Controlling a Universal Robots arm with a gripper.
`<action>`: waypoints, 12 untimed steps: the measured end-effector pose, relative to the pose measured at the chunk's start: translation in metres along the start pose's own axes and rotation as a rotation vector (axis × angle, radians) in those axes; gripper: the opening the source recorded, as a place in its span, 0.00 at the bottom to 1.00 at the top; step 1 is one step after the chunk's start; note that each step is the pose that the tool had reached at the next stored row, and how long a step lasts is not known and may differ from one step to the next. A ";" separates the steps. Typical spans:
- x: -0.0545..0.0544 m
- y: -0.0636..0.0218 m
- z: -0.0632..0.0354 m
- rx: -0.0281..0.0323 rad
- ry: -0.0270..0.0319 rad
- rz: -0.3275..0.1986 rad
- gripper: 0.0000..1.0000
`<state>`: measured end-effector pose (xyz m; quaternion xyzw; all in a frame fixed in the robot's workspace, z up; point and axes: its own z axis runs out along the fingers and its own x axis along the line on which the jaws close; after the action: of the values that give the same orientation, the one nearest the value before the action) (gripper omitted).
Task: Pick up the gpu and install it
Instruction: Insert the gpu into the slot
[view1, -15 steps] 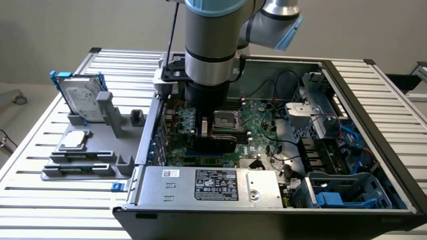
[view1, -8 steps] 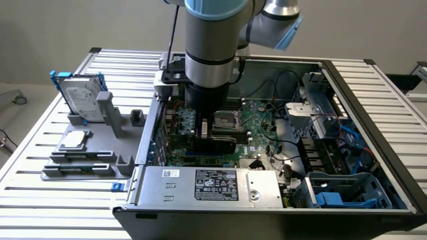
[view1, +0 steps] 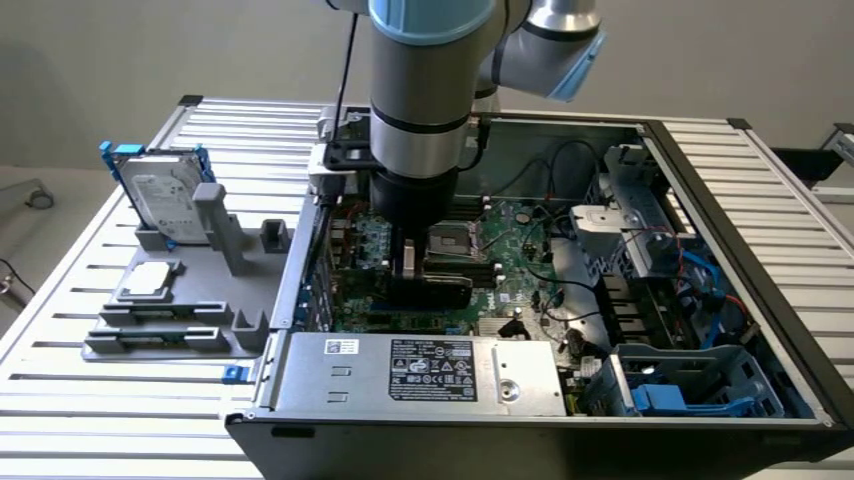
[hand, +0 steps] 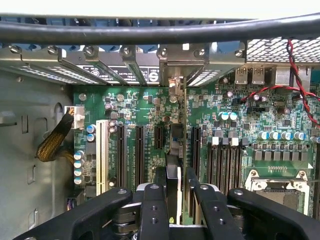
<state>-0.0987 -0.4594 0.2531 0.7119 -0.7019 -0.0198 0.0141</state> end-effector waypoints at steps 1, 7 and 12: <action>0.000 0.0000 -0.0002 -0.0001 0.0005 0.000 0.28; 0.000 0.0001 -0.0035 -0.0021 0.0003 0.000 0.57; 0.000 0.0006 -0.0140 -0.0044 -0.0005 0.000 0.64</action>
<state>-0.0987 -0.4595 0.2671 0.7119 -0.7018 -0.0215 0.0155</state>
